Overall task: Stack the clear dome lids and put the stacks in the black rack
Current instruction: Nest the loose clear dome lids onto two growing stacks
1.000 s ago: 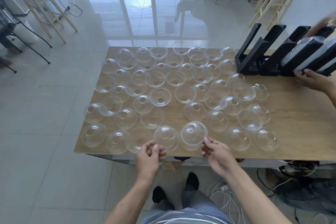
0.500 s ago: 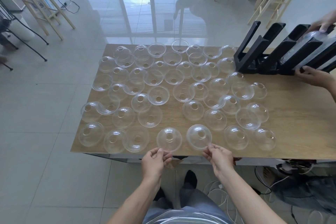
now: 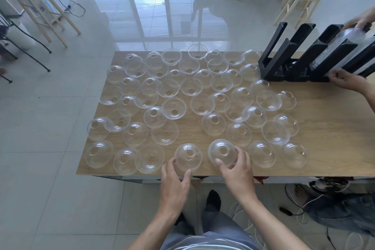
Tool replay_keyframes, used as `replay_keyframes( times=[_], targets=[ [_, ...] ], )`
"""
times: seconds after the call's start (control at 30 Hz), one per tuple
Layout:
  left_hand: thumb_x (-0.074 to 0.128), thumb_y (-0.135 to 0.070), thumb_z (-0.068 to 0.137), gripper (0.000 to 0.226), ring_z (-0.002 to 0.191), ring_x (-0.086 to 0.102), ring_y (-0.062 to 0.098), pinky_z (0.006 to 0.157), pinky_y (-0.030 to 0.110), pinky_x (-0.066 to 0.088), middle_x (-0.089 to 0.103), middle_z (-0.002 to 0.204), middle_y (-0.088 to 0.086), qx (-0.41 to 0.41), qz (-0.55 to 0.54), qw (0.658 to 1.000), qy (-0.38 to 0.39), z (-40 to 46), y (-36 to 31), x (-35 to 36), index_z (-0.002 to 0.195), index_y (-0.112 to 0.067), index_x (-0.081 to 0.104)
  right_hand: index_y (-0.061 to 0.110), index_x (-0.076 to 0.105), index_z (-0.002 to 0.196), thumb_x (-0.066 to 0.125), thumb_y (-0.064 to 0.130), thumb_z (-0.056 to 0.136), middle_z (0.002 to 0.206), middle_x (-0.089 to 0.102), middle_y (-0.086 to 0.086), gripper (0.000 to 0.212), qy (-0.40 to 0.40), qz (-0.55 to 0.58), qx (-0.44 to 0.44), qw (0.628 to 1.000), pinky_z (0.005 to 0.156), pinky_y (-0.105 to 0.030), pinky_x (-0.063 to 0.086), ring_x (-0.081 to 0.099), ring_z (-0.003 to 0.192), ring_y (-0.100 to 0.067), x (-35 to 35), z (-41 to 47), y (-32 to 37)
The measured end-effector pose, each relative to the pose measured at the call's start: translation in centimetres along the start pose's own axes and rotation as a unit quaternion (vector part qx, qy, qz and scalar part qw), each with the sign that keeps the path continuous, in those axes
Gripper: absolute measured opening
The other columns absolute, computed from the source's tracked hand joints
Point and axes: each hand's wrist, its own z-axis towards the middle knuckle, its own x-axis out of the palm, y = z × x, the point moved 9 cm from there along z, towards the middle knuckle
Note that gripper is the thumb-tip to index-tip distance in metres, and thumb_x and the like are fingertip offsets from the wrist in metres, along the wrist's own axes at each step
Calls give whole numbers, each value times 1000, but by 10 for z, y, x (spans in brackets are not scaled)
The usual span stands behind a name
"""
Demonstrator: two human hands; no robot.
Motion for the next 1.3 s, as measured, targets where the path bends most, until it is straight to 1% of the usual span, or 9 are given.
replay_keyframes(
  times=[0.13,0.23,0.57,0.7,0.8,0.93,1.03,1.17,1.3],
  targets=[
    [73,-48,94,87,131,51,14,102,25,40,34,154,-2,34,42,999,1,7,-15,9,161,-25,23,18,33,158,81,52,86,154,42,-1,93,9,-70,-27,997,110,-39,45,46,141,-23,7,5,6],
    [71,-54,93,94,140,47,19,104,32,44,28,162,-2,48,81,995,12,14,-19,17,164,-30,14,17,33,159,81,51,86,155,43,-2,93,10,-83,-30,996,109,-41,47,48,140,-25,7,8,4],
    [84,-45,85,91,139,46,14,115,41,45,41,153,-7,87,66,994,16,36,-29,29,158,-27,32,15,31,161,81,48,87,153,41,-6,96,25,-79,-36,996,107,-37,48,50,139,-25,1,19,3],
    [84,-51,83,97,138,50,20,115,44,47,40,156,-3,79,51,995,27,38,-30,28,160,-21,33,17,30,162,76,61,87,155,38,-2,98,33,-49,-31,998,106,-34,46,49,139,-22,-8,17,5],
    [81,-59,83,100,114,63,9,97,27,55,37,155,-10,74,34,996,32,31,-26,17,162,-25,30,18,37,159,66,69,91,153,42,1,90,14,-32,-34,999,105,-41,53,57,130,-22,-27,16,6],
    [82,-48,87,83,96,62,-6,77,1,45,48,136,-17,107,51,993,4,23,-35,-7,156,-23,43,17,46,154,62,57,99,147,49,1,70,-16,-57,-52,997,97,-50,57,63,119,-25,-52,32,13],
    [79,-40,92,60,83,65,3,74,11,49,58,125,-13,154,110,981,-33,28,-53,-27,144,-20,57,15,48,153,66,44,99,146,51,-1,63,-20,-96,-63,993,96,-50,56,65,116,-27,-63,53,21],
    [79,-36,92,41,99,68,25,83,39,54,72,119,0,210,243,942,-98,48,-76,-47,126,-16,71,15,50,151,70,36,96,148,52,-7,62,-1,-158,-77,984,101,-49,53,53,135,-30,-63,78,32],
    [78,-49,88,44,98,64,28,78,41,43,75,116,-3,180,385,901,-92,74,-84,-52,123,-23,74,15,46,154,72,34,94,153,50,-8,68,33,-215,-81,973,103,-46,50,50,139,-31,-54,95,35]
  ],
)
